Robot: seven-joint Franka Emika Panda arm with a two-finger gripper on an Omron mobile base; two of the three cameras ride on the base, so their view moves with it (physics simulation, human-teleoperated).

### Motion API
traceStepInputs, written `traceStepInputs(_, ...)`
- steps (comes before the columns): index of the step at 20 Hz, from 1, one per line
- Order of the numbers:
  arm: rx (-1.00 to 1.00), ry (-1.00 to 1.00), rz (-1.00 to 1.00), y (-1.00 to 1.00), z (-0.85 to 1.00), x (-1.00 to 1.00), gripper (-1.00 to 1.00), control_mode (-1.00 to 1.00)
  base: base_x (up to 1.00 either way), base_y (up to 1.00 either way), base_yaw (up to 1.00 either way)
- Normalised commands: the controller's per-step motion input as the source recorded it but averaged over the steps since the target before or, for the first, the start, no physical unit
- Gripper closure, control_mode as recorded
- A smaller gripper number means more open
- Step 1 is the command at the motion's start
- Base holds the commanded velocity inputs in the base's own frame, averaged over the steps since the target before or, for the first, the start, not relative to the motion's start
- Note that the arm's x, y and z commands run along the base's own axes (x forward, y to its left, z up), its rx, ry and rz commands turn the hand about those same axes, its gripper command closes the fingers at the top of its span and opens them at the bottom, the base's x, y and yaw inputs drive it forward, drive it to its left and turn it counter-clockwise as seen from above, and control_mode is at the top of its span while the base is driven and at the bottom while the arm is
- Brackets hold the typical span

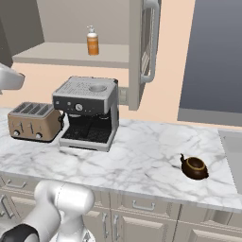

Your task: Open the cabinet. Pick the soap dispenser and place it next to the sink. Then close the cabinet.

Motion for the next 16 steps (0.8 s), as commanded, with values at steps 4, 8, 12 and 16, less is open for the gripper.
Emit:
traceStepInputs(4, 0.22, -0.03, 0.23, -0.02, -0.03, 0.68, -1.0, -1.0, 0.0, 0.0, 0.0)
traceStepInputs(8, 0.26, -0.06, 0.27, 0.0, 0.0, 0.56, -1.0, -1.0, 0.0, 0.0, 0.0)
traceStepInputs(12, 0.24, -0.05, 0.27, 0.0, -0.27, 0.65, -1.0, -1.0, 0.0, 0.0, 0.0)
traceStepInputs(16, 0.18, -0.07, 0.26, 0.0, -0.55, 0.66, -1.0, -1.0, 0.0, 0.0, 0.0)
